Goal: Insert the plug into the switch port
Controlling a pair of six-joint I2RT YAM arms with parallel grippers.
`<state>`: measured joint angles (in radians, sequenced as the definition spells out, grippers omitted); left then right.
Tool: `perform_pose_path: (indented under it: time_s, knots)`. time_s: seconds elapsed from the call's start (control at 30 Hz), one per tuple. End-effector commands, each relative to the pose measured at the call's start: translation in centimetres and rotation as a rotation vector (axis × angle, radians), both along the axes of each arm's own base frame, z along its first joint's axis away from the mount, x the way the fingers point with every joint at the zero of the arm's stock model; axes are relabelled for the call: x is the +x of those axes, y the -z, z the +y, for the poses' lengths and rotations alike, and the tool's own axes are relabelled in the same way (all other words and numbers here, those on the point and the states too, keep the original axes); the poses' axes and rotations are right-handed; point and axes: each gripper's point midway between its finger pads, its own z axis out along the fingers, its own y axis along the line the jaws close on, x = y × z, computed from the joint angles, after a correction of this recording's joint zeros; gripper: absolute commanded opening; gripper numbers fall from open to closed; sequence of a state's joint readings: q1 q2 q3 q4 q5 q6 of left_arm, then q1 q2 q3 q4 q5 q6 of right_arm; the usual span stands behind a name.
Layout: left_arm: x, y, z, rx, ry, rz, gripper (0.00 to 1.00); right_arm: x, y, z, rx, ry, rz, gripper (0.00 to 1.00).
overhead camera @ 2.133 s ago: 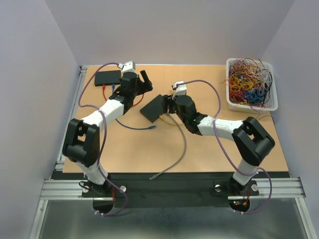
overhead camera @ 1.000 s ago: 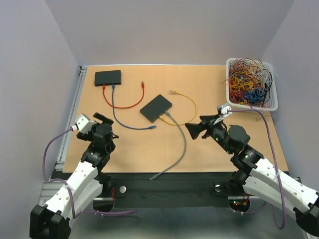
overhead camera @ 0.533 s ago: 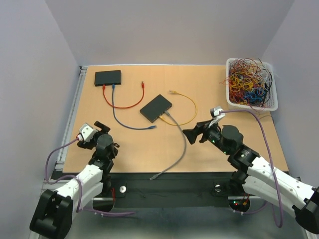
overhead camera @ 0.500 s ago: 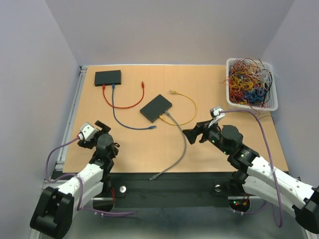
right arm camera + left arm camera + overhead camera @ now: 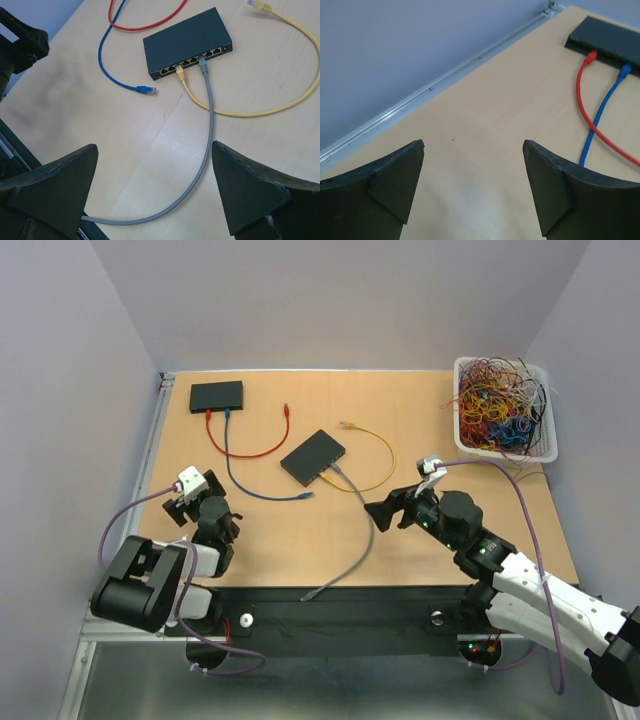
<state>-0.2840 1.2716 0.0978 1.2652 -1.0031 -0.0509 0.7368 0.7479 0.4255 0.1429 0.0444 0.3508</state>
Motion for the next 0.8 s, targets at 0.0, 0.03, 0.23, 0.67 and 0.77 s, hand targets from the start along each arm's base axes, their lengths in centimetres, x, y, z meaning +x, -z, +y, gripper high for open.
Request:
perform_pose_path:
  time_s: [0.0,0.03,0.23,0.67,0.77]
  knots:
    - [1.8,-6.3,-0.7,-0.019,0.070,-0.320,0.91,0.1,-1.3,0.4,0.031,-0.017,-0.056,1.00]
    - [1.8,-7.4,-0.7,-0.004,0.081,-0.365,0.91,0.0,-1.4,0.4,0.031,-0.020,-0.058,1.00]
    - [5.1,-6.6,-1.7,0.014,0.124,-0.246,0.91,0.1,-1.0,0.9,0.022,-0.040,-0.052,1.00]
    - [8.0,-6.5,-4.3,0.096,0.406,-0.197,0.89,-1.5,-1.3,2.6,0.064,-0.173,-0.071,1.00]
    - [7.3,-6.3,-4.2,0.139,0.403,-0.226,0.89,-1.8,-1.3,3.1,0.071,-0.204,-0.065,1.00]
